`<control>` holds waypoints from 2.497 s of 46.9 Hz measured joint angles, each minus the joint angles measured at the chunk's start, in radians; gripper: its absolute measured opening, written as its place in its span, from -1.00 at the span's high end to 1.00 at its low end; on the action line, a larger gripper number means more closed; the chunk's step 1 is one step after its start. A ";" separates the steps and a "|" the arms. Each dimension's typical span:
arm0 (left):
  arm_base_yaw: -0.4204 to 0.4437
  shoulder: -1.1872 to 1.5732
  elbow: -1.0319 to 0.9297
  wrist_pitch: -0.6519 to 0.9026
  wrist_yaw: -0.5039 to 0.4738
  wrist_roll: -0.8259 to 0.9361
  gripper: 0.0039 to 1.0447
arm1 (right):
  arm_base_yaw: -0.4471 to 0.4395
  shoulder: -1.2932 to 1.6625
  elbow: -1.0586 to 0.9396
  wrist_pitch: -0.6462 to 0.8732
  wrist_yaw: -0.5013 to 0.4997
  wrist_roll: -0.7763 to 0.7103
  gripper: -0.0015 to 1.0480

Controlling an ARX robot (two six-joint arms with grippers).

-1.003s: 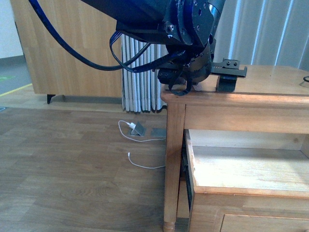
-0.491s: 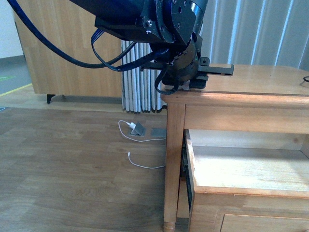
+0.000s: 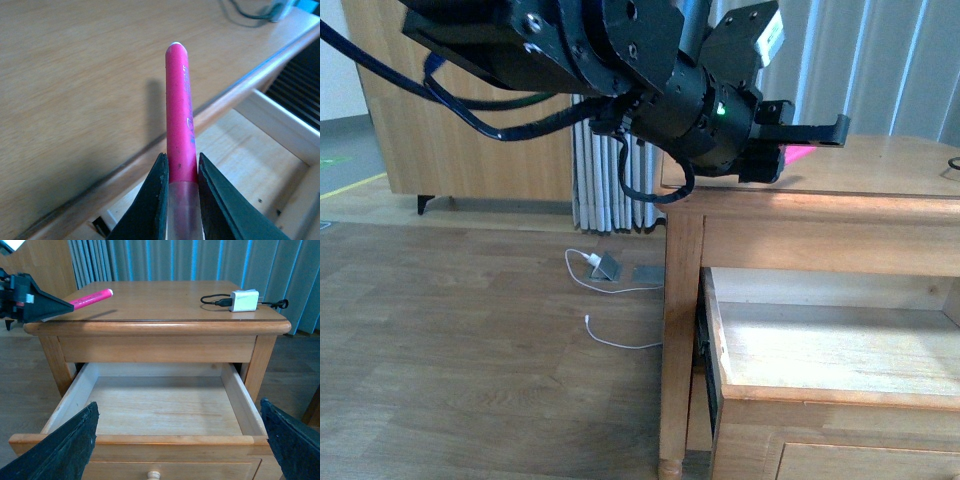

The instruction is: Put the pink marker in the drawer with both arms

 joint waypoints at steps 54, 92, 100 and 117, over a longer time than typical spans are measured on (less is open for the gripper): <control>-0.122 0.253 0.023 0.010 0.009 0.139 0.73 | 0.000 0.000 0.000 0.000 0.000 0.000 -0.84; -0.034 -0.070 -0.273 0.134 -0.288 0.083 -0.89 | 0.000 0.000 0.000 0.000 0.000 0.000 -0.84; 0.005 -0.245 -0.439 0.193 -0.316 0.084 -0.89 | 0.000 0.000 0.000 0.000 0.000 0.000 -0.84; 0.093 -0.703 -0.777 0.247 -0.404 0.042 -0.89 | 0.000 0.000 0.000 0.000 0.000 0.000 -0.84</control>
